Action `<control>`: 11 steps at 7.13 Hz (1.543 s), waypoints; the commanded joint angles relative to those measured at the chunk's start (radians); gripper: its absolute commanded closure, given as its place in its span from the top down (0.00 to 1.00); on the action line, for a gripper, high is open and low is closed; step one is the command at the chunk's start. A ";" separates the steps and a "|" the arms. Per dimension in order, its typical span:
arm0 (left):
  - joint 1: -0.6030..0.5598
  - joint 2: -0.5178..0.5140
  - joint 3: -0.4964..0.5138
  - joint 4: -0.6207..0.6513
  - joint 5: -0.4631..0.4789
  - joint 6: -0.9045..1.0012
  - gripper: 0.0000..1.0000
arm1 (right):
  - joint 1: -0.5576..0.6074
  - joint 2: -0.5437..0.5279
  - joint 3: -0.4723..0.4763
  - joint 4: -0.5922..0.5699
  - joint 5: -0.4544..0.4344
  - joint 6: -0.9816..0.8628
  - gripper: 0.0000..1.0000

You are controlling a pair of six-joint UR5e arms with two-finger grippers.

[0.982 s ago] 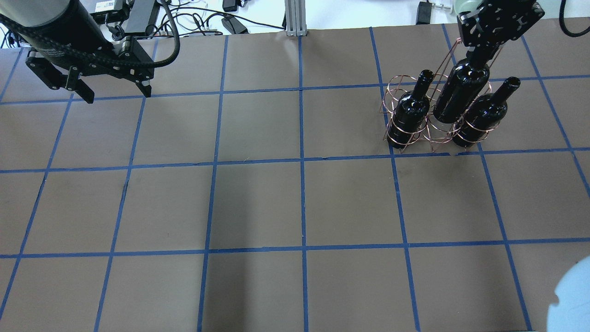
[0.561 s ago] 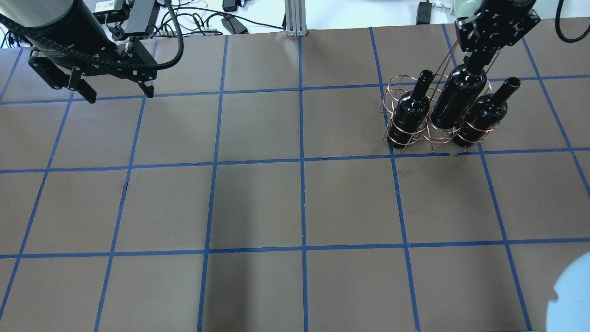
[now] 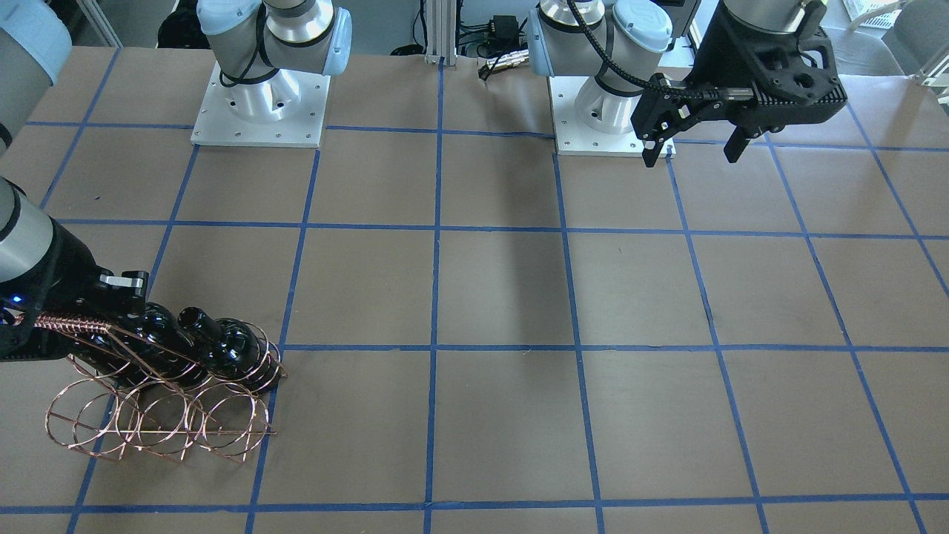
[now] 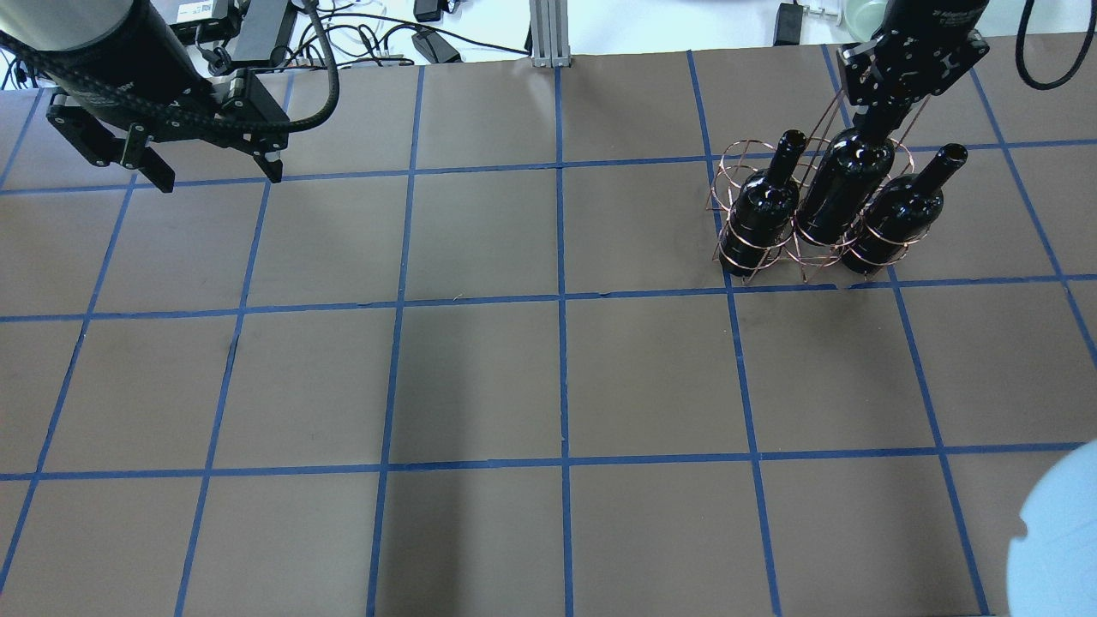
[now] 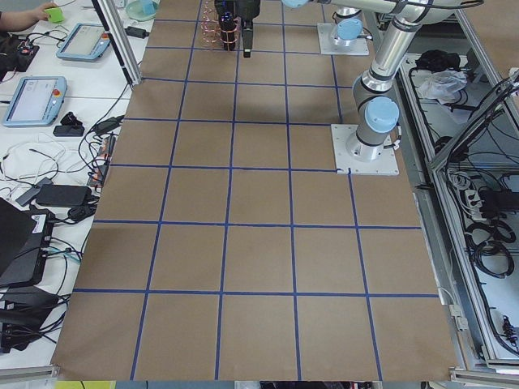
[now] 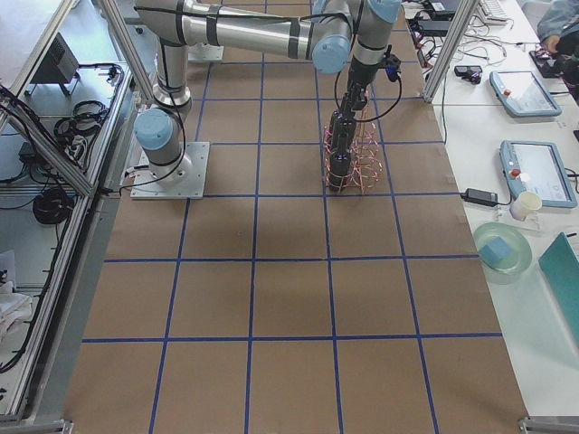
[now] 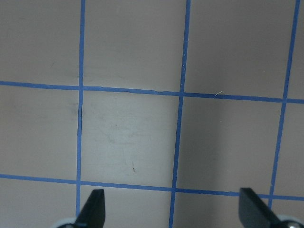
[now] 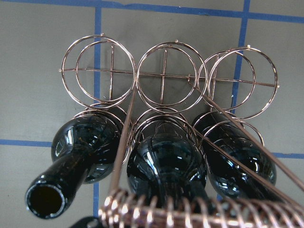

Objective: Place wine into wine basket
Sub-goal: 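Lower the bottle into the middle rack slot with the right gripper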

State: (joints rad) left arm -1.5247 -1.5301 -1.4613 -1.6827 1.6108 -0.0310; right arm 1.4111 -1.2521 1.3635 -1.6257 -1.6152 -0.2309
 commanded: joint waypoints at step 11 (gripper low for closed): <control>-0.002 0.011 -0.010 -0.021 -0.008 -0.003 1.00 | 0.118 -0.372 0.147 0.143 -0.008 0.180 1.00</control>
State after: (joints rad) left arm -1.5263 -1.5198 -1.4718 -1.6951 1.6060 -0.0338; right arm 1.5034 -1.6032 1.4622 -1.4375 -1.6219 -0.0886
